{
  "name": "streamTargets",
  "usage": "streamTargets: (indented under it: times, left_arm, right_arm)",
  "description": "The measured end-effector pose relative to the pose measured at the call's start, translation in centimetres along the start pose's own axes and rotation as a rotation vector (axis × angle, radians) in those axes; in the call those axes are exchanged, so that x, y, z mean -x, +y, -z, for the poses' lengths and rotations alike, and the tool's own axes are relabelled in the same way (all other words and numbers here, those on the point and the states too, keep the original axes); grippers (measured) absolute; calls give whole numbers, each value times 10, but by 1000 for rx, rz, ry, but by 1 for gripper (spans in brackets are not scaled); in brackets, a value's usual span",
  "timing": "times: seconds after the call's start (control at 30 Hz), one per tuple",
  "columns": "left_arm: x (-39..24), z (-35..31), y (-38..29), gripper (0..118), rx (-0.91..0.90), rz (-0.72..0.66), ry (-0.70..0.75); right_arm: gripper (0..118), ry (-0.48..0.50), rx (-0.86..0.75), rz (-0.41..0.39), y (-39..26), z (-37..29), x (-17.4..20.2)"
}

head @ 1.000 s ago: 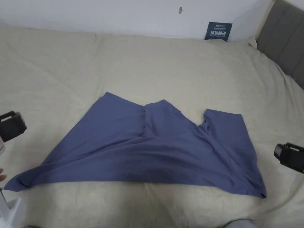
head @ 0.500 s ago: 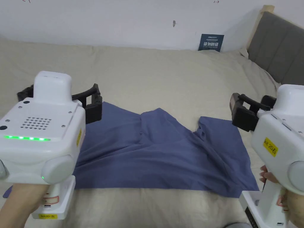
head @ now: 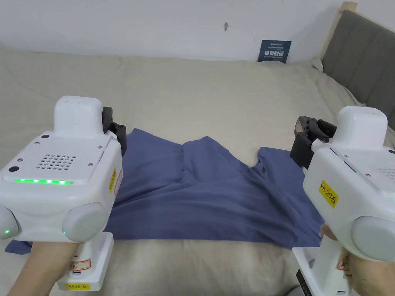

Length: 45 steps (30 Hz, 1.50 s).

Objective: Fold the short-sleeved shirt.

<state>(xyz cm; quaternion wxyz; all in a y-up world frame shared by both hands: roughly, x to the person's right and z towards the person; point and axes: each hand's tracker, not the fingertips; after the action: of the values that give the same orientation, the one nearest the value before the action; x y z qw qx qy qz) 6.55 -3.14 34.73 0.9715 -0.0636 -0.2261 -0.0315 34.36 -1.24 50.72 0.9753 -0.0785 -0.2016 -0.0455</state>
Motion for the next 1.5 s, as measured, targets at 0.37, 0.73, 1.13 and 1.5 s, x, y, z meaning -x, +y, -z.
streamTargets:
  times: [0.37,0.73,1.13,1.5]
  left_arm:
    - [48,17,-10,46,166,-67,89]
    - [162,16,-74,118,600,-281,288]
    - [174,47,-156,91,926,-335,309]
    - [150,58,-152,7,907,-297,242]
  right_arm:
    - [0,-3,28,-18,-4,4,4]
    - [0,5,96,-1,-15,23,13]
    - [0,28,166,-39,-27,41,32]
    - [0,24,223,-45,-37,52,23]
